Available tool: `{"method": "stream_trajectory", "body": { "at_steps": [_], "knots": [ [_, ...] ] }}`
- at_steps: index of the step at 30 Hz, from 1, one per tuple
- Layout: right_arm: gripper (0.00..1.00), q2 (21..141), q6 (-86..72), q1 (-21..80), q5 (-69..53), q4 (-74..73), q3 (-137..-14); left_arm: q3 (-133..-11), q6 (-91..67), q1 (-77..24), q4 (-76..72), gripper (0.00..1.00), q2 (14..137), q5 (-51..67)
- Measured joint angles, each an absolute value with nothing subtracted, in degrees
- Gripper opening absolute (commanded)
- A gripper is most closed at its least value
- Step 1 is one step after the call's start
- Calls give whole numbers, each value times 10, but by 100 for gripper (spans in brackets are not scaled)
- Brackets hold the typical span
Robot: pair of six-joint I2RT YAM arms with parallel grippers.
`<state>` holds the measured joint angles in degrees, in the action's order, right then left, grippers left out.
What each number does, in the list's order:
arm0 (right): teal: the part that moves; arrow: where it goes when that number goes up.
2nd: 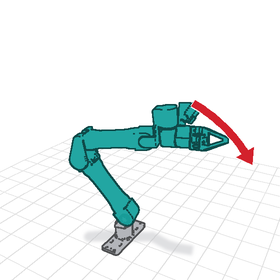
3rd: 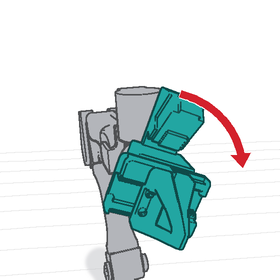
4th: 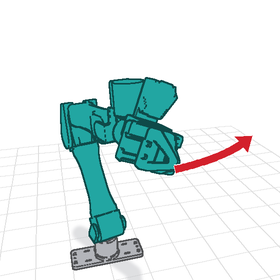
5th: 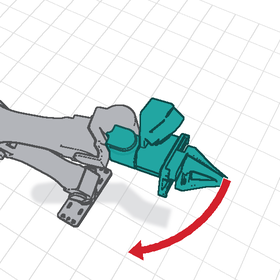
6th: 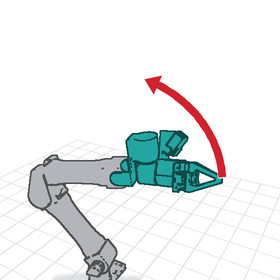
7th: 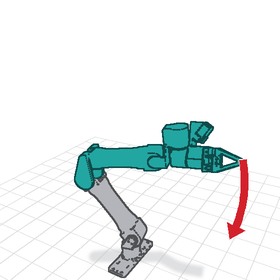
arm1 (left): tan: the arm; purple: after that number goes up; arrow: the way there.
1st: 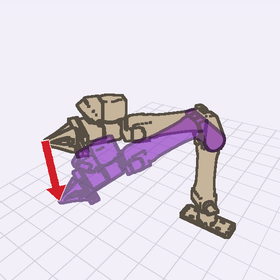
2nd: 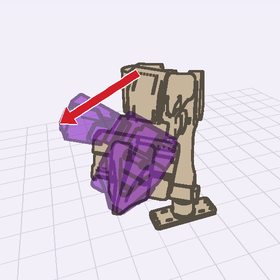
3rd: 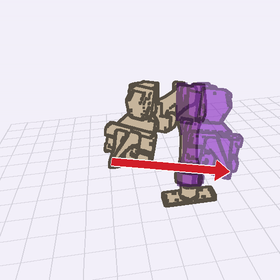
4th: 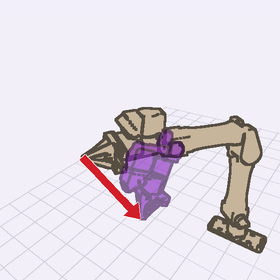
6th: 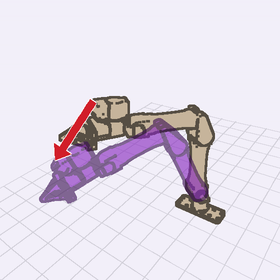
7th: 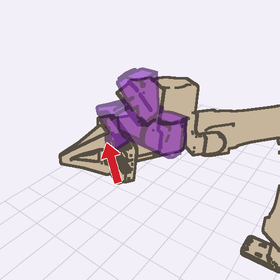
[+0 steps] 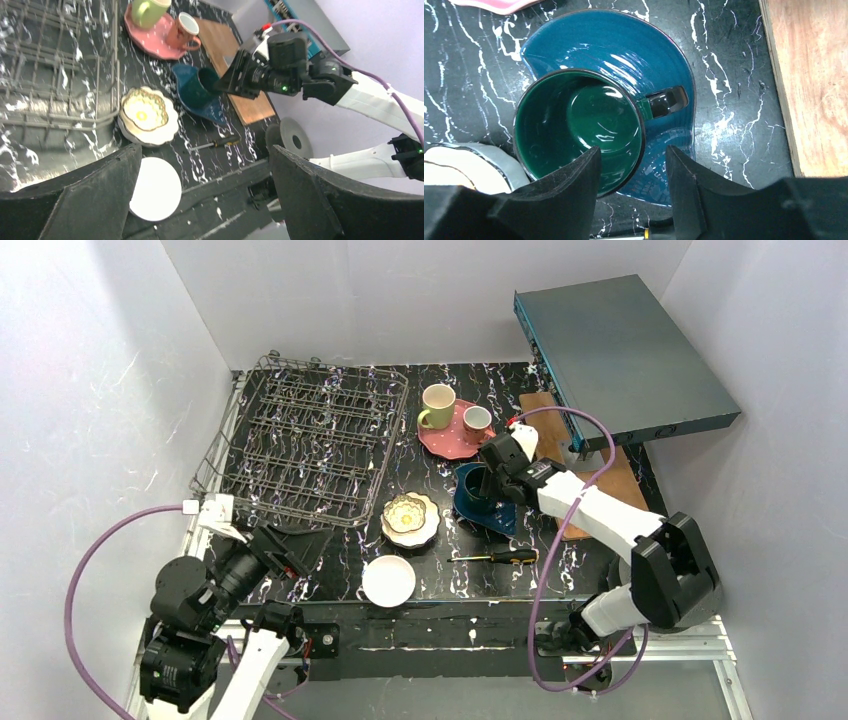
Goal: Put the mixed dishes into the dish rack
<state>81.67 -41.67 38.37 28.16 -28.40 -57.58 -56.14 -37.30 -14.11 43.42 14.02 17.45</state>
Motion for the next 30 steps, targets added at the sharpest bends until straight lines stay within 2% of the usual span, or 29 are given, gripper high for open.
{"method": "stream_trajectory", "body": {
  "at_steps": [3, 6, 12, 13, 23, 30],
  "knots": [
    [48, 837, -420, 384, 279, -283, -576, -573, -340, -141, 414, 99, 133, 158],
    [36, 853, -421, 384, 279, -279, -576, -583, -309, -141, 405, 99, 136, 146],
    [4, 863, -418, 382, 283, -265, -576, -601, -255, -141, 408, 99, 170, 126],
    [1, 863, -417, 382, 281, -260, -576, -602, -247, -141, 408, 99, 177, 124],
    [1, 805, -328, 390, 210, -246, -576, -634, -271, -141, 484, 99, 284, 69],
    [1, 707, -284, 392, 20, -161, -573, -587, -380, -141, 467, 99, 303, 146]
  ]
}}
